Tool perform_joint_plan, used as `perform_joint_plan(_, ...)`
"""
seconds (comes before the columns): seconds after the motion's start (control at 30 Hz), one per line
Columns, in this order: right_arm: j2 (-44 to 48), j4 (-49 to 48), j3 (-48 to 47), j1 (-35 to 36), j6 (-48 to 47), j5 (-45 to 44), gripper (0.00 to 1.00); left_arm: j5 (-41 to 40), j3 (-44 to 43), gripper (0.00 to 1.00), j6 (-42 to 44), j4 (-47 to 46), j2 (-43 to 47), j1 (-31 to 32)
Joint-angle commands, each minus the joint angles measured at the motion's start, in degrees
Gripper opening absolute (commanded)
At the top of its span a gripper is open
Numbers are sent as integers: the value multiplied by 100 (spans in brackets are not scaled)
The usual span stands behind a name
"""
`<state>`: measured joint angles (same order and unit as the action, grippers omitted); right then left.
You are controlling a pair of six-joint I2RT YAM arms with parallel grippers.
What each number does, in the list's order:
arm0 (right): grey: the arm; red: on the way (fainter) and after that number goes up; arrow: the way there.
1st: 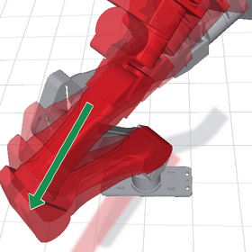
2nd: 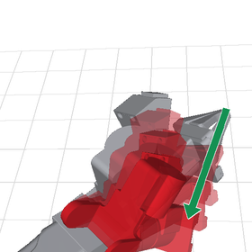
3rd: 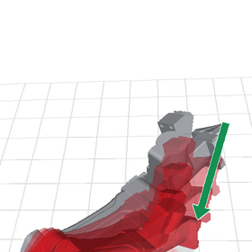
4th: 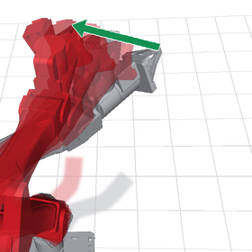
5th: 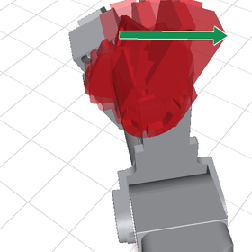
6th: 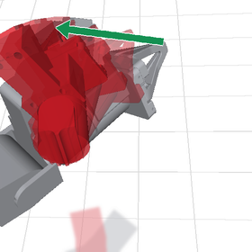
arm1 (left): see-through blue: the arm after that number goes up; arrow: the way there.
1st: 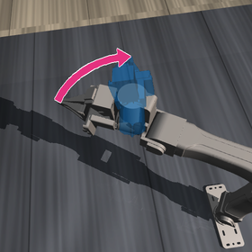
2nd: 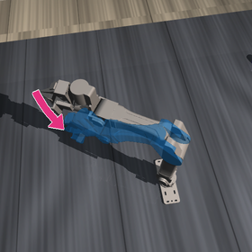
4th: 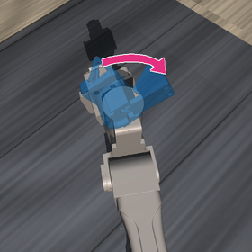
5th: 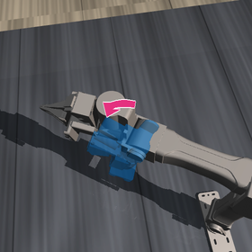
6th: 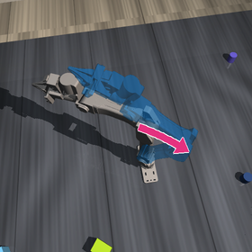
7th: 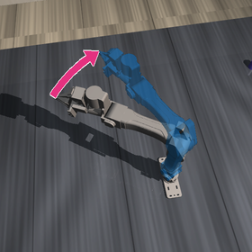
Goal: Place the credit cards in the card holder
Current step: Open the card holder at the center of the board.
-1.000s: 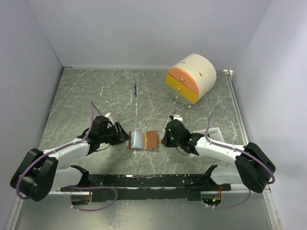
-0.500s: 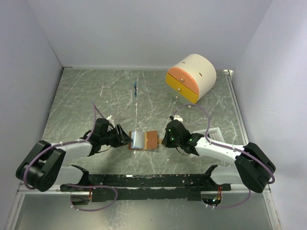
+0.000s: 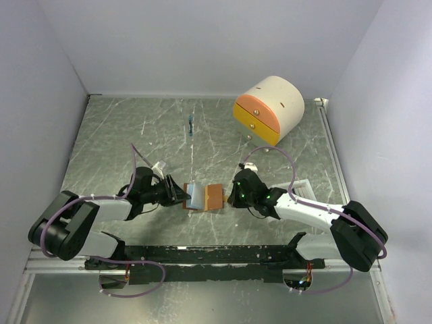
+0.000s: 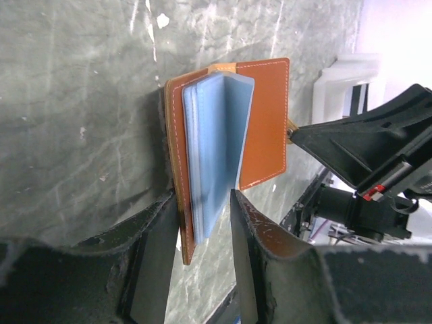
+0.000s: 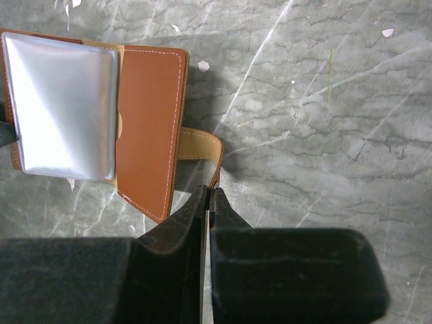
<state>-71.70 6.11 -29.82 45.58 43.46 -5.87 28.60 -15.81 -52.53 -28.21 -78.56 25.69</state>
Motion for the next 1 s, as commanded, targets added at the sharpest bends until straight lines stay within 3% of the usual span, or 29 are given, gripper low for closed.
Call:
perform_joint_plan(0.0,108,-29,4,-27,-48,-8,0,577,152,46,-282,-1043,-165,-29)
perform_joint_plan(0.23,138,-24,20,-26,-31,19,0,730,173,38,-411,-1402,-379,-29)
perform_joint_plan(0.43,136,-1,-25,-24,-30,163,0,927,226,14,-565,-1867,-545,-29)
perform_joint_plan(0.5,184,168,-152,-15,10,221,7,976,167,7,-532,-1743,-518,-27)
perform_joint_plan(0.7,817,802,-645,2,139,191,35,820,-21,7,-161,-680,136,-20)
perform_joint_plan(0.87,1082,1018,-1032,75,356,283,47,399,-219,7,298,520,819,3)
perform_joint_plan(0.97,988,777,-1208,271,512,474,49,196,-217,7,378,905,1102,56)
